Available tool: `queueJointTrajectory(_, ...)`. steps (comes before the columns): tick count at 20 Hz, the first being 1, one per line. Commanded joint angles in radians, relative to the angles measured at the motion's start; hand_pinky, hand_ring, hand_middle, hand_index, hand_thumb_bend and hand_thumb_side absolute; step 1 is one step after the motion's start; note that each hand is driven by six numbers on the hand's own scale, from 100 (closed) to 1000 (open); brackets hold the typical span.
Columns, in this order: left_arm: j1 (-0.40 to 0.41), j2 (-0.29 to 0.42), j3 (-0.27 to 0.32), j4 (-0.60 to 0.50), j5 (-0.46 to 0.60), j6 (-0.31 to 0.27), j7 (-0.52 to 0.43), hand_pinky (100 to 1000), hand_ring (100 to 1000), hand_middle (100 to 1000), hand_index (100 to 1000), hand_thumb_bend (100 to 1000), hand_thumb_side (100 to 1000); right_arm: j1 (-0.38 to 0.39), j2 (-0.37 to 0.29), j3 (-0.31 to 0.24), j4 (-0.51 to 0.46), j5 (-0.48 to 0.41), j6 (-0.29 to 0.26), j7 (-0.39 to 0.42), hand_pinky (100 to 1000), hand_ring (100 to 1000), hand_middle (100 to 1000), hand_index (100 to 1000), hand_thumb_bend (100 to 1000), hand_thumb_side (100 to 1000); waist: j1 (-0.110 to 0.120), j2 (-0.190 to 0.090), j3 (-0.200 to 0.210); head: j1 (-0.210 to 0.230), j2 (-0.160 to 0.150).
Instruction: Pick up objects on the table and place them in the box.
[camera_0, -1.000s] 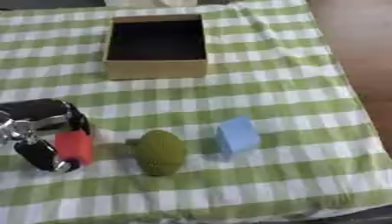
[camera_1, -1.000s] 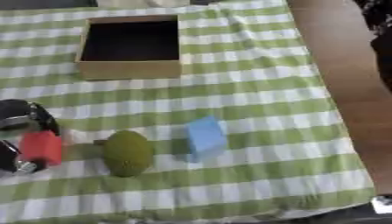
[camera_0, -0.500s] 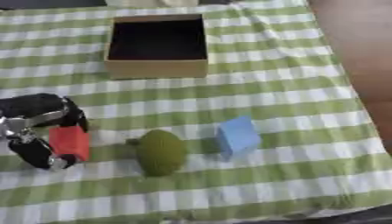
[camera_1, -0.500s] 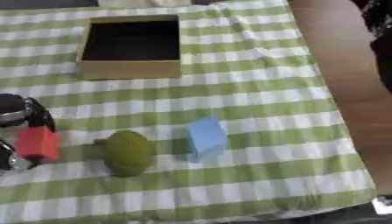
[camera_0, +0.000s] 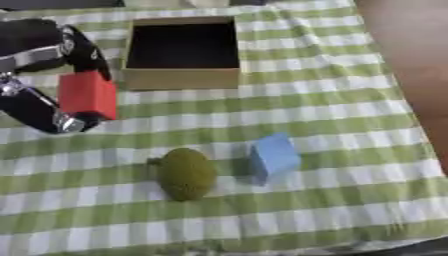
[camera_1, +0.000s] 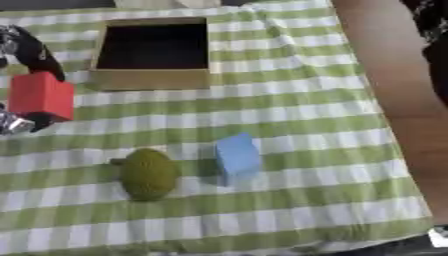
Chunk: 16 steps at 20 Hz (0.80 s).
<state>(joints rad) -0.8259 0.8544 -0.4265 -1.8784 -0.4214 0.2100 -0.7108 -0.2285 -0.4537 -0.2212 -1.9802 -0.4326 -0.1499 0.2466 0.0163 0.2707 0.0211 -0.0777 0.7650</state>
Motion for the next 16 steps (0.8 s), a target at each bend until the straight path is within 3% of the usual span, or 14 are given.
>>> queueJointTrajectory(1,-0.081,-0.049,-0.003,0.07,0.007,-0.023,-0.03,729,637,460,693,109,102,-0.008,-0.027,-0.003,-0.02,-0.002,-0.002,0.005,999,863,625,895,100,570,0.01,-0.021,-0.001,-0.002,0.005)
queueJointTrajectory(5,-0.186,-0.148,-0.009,0.213,0.001,-0.056,-0.038,716,631,465,690,100,116,-0.013,-0.026,0.001,-0.02,-0.005,-0.004,0.011,999,864,625,895,100,569,0.005,-0.016,-0.01,0.004,0.005)
queueJointTrajectory(6,-0.209,-0.173,-0.009,0.253,0.0,-0.069,-0.037,711,629,467,691,100,400,-0.015,-0.026,0.002,-0.02,-0.006,-0.004,0.013,999,864,624,895,100,558,0.005,-0.014,-0.012,0.006,0.005)
queueJointTrajectory(7,-0.231,-0.198,-0.007,0.293,-0.003,-0.082,-0.034,707,626,468,691,100,120,-0.017,-0.025,0.004,-0.02,-0.006,-0.004,0.015,999,864,625,895,100,569,0.004,-0.011,-0.017,0.012,0.005)
queueJointTrajectory(16,-0.381,-0.367,0.072,0.684,-0.207,-0.219,0.06,702,631,480,698,100,100,-0.044,-0.019,0.011,-0.02,-0.009,-0.003,0.038,1000,865,623,897,100,570,0.006,0.031,-0.06,0.052,-0.035)
